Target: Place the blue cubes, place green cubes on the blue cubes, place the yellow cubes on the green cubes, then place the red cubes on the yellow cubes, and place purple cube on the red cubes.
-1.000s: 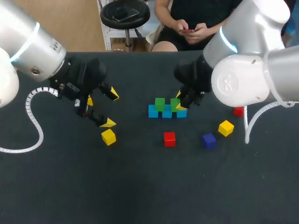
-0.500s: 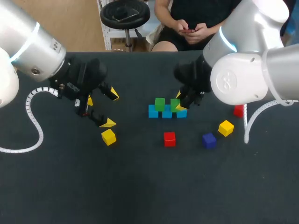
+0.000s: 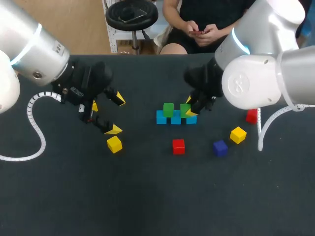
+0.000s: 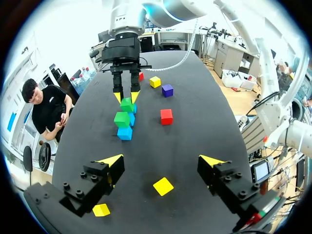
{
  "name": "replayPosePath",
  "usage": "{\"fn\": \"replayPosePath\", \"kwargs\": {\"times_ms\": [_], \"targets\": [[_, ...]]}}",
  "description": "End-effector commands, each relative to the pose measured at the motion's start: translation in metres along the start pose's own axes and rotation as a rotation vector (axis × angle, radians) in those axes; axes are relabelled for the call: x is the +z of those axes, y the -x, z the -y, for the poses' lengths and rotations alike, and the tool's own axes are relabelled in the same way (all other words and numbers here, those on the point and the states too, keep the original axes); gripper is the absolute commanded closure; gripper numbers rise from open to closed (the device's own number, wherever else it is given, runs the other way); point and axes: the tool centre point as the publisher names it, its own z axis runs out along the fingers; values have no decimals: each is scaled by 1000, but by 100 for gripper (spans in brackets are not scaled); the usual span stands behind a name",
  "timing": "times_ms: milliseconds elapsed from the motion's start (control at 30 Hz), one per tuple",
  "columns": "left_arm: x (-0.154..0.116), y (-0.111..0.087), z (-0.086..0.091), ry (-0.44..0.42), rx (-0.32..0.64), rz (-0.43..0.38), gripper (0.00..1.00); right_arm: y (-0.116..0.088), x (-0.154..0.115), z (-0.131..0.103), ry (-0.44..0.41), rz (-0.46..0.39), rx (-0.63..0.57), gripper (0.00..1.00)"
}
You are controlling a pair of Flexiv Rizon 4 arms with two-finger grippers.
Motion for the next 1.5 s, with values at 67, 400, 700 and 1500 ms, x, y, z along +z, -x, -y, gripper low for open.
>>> {"fn": "replayPosePath", "kwargs": {"times_ms": [67, 400, 700, 1500], "targets": [[0, -1, -1, -1, 2, 1, 0, -1, 1, 2, 7, 3, -1, 100], [0, -1, -1, -1, 2, 1, 0, 1, 1, 3, 6, 6, -4, 100], [0, -1, -1, -1, 2, 1, 0, 2, 0, 3, 7, 6, -8, 100], [0, -1, -1, -1, 2, 1, 0, 3, 0, 2, 14, 13, -10, 51]]}}
